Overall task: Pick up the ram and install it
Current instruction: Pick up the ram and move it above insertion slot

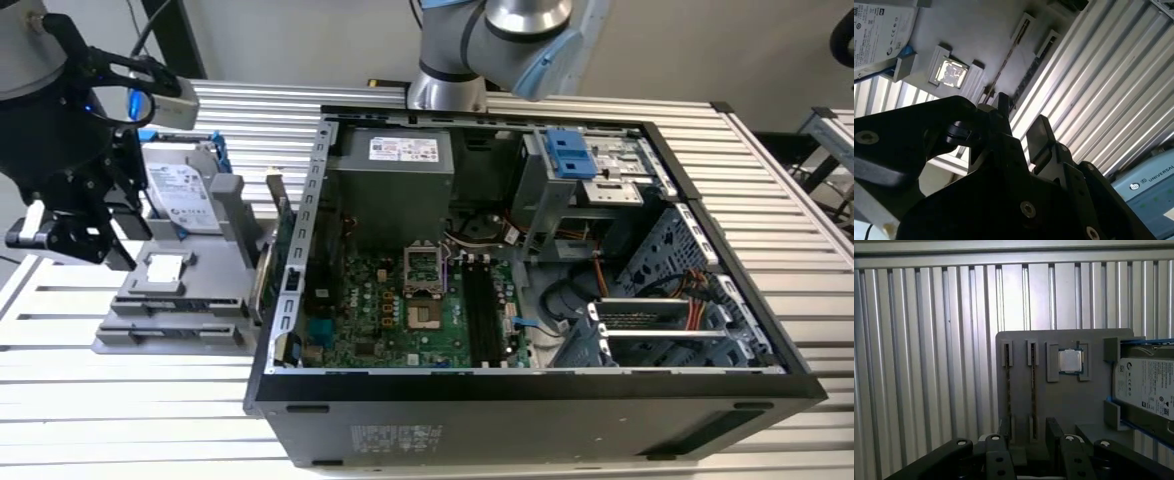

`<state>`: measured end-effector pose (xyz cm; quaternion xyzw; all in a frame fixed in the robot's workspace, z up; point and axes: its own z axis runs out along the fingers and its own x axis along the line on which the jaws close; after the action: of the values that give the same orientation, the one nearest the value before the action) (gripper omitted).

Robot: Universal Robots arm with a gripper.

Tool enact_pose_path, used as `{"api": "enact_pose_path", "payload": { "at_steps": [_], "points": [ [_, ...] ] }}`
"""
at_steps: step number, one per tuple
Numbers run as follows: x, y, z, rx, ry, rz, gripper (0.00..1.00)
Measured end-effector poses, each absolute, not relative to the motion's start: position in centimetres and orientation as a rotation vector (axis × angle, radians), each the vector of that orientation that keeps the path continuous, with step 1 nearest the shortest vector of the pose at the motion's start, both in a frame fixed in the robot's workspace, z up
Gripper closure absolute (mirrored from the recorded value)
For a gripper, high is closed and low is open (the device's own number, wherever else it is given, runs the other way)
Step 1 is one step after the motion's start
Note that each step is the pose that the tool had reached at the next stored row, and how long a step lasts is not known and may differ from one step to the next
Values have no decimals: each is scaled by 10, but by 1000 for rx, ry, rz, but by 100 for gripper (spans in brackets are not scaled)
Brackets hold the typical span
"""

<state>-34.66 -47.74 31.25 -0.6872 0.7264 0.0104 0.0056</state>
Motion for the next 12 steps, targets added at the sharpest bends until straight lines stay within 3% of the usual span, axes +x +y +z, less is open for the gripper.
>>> {"api": "enact_pose_path", "payload": {
  "at_steps": [12],
  "points": [
    [-347,-477,291,-2152,2275,31,0]
  ]
}}
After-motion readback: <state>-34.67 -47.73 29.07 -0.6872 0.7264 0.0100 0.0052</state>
